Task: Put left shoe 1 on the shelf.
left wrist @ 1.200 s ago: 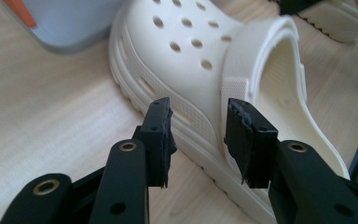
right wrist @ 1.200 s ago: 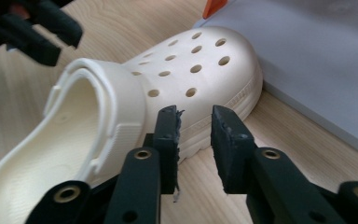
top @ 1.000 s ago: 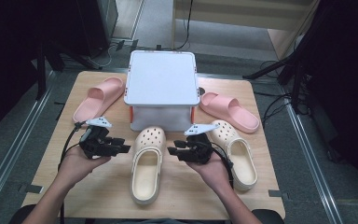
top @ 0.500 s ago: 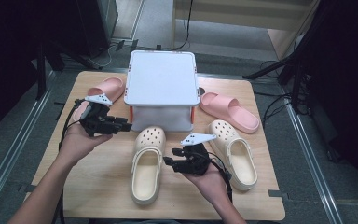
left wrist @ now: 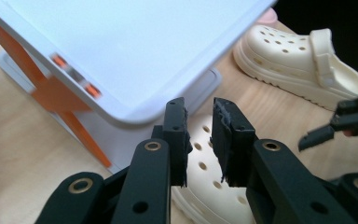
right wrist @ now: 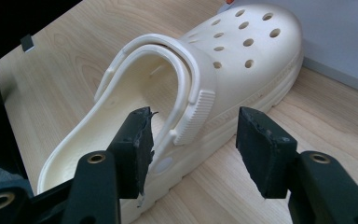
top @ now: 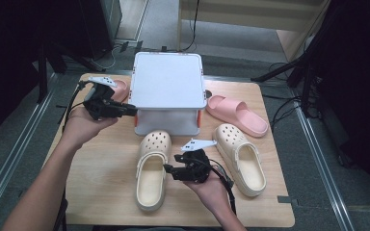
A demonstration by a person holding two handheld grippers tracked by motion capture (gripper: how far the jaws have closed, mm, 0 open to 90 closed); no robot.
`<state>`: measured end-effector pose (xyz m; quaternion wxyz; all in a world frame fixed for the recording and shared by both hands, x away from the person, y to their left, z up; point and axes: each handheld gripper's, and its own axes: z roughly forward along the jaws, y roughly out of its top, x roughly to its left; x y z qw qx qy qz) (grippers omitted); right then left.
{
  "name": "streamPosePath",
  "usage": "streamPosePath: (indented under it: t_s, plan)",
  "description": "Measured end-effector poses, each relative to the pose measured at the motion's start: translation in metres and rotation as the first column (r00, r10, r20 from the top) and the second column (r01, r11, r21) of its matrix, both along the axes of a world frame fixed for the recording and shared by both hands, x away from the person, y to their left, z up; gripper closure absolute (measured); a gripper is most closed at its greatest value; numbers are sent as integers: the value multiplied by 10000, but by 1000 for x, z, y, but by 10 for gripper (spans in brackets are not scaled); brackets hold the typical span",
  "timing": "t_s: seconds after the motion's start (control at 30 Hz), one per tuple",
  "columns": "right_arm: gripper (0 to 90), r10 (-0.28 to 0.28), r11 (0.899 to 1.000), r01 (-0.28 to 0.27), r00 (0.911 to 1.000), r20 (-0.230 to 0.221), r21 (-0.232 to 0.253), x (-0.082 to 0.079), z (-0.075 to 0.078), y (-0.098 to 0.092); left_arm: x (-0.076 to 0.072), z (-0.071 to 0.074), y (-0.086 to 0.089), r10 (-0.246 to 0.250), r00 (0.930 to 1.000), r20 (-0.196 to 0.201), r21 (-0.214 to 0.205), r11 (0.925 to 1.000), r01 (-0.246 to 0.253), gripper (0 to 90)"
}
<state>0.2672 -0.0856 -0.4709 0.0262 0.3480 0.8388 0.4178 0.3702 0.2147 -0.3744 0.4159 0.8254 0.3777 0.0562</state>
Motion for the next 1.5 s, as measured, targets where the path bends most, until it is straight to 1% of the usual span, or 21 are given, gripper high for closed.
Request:
streamPosePath:
  t_s: [0.07,0.13,0.2,0.27,0.3,0.4,0.43,0.5,0.57,0.63,0.7,0.73,0.8,0.87,1.0,1.13,1.17,1.27,1.3,1.33,1.5]
  plan:
    - [458,1,10000,-1,10000,19,-27,0,-1,3,6,6,-1,21,9999,124,75,10000,-22,772]
    - [459,-42,10000,42,10000,14,-76,1,-3,6,15,10,-1,-107,9999,92,-122,9999,108,815]
    - [458,-80,9998,79,10000,-21,-159,2,-5,10,22,13,-1,61,9999,153,-114,9999,-60,854]
    - [456,-75,9997,73,9999,-99,-238,3,-9,15,28,12,-1,84,9998,156,-164,9998,-81,869]
    - [452,-94,9992,88,9998,-149,-396,3,-11,18,32,11,-1,133,9998,128,84,9999,-134,871]
    - [452,-117,9986,108,9998,-175,-512,3,-14,21,34,8,-1,118,9997,205,199,9997,-122,872]
    - [453,-142,9986,133,9997,-180,-505,4,-17,23,35,6,-1,107,9995,310,269,9996,-116,873]
    - [453,-133,9986,122,9997,-222,-508,4,-19,24,36,4,-1,129,9994,335,246,9996,-137,873]
    - [454,-51,9977,39,9998,-173,-672,3,-21,26,36,1,-1,88,9994,342,186,9998,-94,875]
    - [462,-34,9975,34,10000,-4,-705,2,-23,26,35,-2,-3,14,9993,365,249,9997,-24,875]
    - [465,-160,9981,156,9998,-70,-604,3,-24,28,35,-5,-5,61,9990,443,440,9990,-81,872]
    - [462,-255,9976,253,9997,-19,-652,3,-25,29,34,-6,-6,38,9988,485,310,9995,-53,870]
    - [459,-316,9975,317,9995,33,-630,4,-26,29,33,-7,-7,25,9984,571,353,9994,-45,869]
    - [456,-541,9975,538,9985,-59,-469,5,-28,30,33,-7,-7,22,9980,632,306,9995,-41,854]
    - [466,-720,9963,723,9974,69,-459,5,-30,32,31,-7,-8,27,9974,717,431,9991,-58,854]
    - [505,-836,9956,838,9965,68,-424,5,-30,32,30,-7,-10,58,9963,859,624,9980,-111,855]
    - [518,-881,9953,879,9961,-30,-411,5,-30,31,30,-7,-10,48,9963,860,628,9980,-102,855]
    - [614,-980,9946,974,9950,-176,-353,6,-28,30,30,-7,-10,65,9964,850,618,9980,-118,854]
    - [646,-976,9947,972,9951,-122,-342,6,-28,29,30,-7,-10,37,9961,884,646,9979,-94,854]
    - [702,-1022,9944,1016,9946,-182,-303,7,-27,26,30,-6,-10,59,9961,883,649,9978,-116,854]
    - [762,-1205,9927,1200,9922,-334,-150,11,-25,21,29,-7,-10,56,9960,887,642,9979,-113,853]
